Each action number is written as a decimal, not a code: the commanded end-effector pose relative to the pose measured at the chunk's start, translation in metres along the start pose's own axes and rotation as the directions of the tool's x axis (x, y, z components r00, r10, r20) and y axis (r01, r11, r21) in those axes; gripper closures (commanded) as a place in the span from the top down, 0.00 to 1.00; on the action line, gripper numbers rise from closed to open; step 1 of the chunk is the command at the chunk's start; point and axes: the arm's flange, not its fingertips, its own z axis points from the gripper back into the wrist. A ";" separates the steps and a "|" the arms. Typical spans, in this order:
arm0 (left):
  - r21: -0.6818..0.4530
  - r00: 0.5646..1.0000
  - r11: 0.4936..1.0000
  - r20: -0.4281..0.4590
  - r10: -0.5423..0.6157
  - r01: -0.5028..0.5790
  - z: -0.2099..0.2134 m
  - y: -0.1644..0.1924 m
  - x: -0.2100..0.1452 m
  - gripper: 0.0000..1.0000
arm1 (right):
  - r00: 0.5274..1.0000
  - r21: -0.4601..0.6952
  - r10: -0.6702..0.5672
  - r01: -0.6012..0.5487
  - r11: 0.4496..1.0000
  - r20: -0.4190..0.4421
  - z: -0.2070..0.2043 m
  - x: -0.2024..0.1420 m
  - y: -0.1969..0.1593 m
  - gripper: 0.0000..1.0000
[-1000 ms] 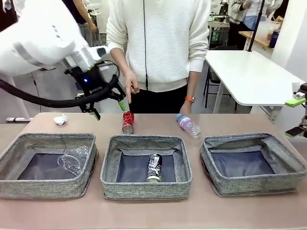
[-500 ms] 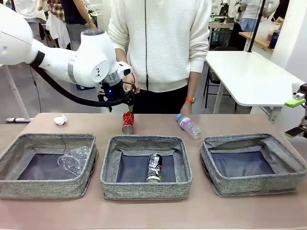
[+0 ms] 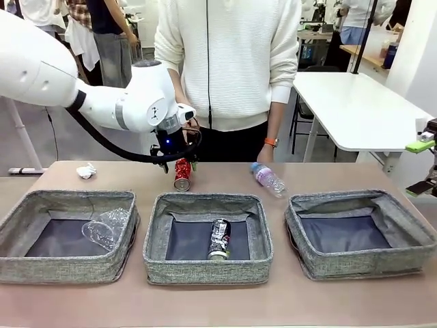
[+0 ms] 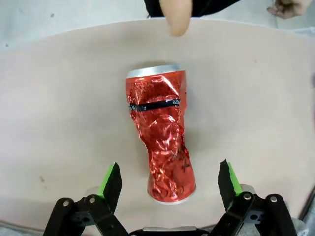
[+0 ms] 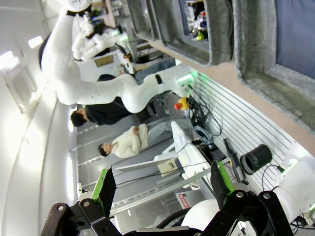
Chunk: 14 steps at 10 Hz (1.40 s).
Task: Sort the waste into the appropriate baskets.
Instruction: Pick up the waste item pointed out by the person.
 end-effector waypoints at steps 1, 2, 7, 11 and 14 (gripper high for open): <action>0.023 0.999 0.999 0.007 0.040 -0.041 -0.011 0.004 0.005 1.00 | 1.000 0.005 -0.008 0.008 1.000 0.002 0.001 0.000 0.005 1.00; 0.015 1.000 1.000 0.003 0.005 -0.005 -0.017 0.005 0.001 1.00 | 1.000 0.005 -0.008 0.008 1.000 0.002 0.001 0.000 0.005 1.00; 0.007 1.000 1.000 0.002 0.004 -0.004 -0.021 0.006 -0.001 0.61 | 1.000 0.005 -0.008 0.008 1.000 0.002 0.001 0.000 0.005 1.00; 0.019 1.000 1.000 0.005 0.004 -0.004 -0.026 0.006 0.000 0.00 | 1.000 0.005 -0.008 0.008 1.000 0.002 0.001 0.000 0.005 1.00; 0.013 1.000 1.000 0.005 0.010 -0.010 -0.025 0.007 0.000 0.00 | 1.000 0.005 -0.008 0.008 1.000 0.002 0.001 0.000 0.005 1.00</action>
